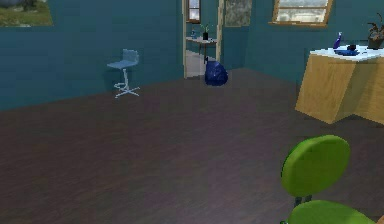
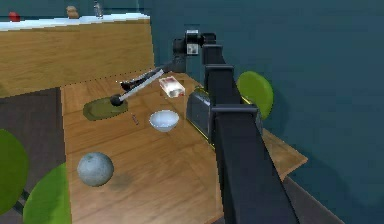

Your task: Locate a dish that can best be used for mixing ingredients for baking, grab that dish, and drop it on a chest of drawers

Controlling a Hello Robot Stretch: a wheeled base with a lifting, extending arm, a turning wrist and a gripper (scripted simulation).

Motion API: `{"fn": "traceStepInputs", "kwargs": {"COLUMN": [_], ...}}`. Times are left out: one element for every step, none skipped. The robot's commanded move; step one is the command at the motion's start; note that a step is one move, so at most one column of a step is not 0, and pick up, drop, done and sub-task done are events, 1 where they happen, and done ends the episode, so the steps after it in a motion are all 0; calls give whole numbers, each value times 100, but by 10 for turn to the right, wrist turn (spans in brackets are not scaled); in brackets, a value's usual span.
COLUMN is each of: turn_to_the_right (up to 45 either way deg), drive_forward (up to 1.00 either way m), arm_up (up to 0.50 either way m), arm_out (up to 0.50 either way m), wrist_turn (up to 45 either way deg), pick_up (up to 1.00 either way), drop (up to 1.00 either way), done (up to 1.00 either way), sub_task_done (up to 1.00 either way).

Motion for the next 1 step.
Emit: {"fn": "traceStepInputs", "kwargs": {"turn_to_the_right": [0], "drive_forward": [0], "arm_up": [0], "arm_out": [0], "wrist_turn": [450], "pick_up": [0], "drop": [0], "done": [0], "sub_task_done": [0]}}
